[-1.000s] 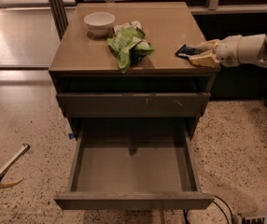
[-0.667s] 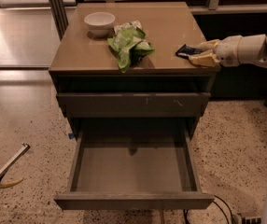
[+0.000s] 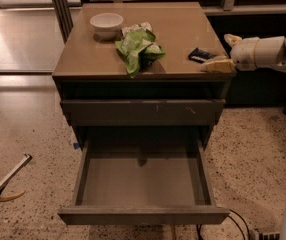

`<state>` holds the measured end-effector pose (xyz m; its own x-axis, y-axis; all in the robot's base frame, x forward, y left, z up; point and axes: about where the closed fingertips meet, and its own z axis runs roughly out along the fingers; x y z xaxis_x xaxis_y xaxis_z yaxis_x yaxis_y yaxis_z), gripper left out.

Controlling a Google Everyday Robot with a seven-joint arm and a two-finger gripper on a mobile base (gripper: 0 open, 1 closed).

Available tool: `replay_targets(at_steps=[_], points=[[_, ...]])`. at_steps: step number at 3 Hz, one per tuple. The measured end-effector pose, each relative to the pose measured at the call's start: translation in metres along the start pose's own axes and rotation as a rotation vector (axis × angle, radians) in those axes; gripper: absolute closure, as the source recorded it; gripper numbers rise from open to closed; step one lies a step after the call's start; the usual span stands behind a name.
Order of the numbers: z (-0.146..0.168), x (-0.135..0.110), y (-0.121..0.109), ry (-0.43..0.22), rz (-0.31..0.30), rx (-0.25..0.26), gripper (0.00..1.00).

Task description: Pick rxbar blueberry from middle drawer and place on counter

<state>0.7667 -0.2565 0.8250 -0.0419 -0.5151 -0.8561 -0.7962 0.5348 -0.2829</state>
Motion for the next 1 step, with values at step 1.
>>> replay_targets(at_steps=[1], points=[[0.0,0.0,0.0,0.0,0.0,0.0,0.0]])
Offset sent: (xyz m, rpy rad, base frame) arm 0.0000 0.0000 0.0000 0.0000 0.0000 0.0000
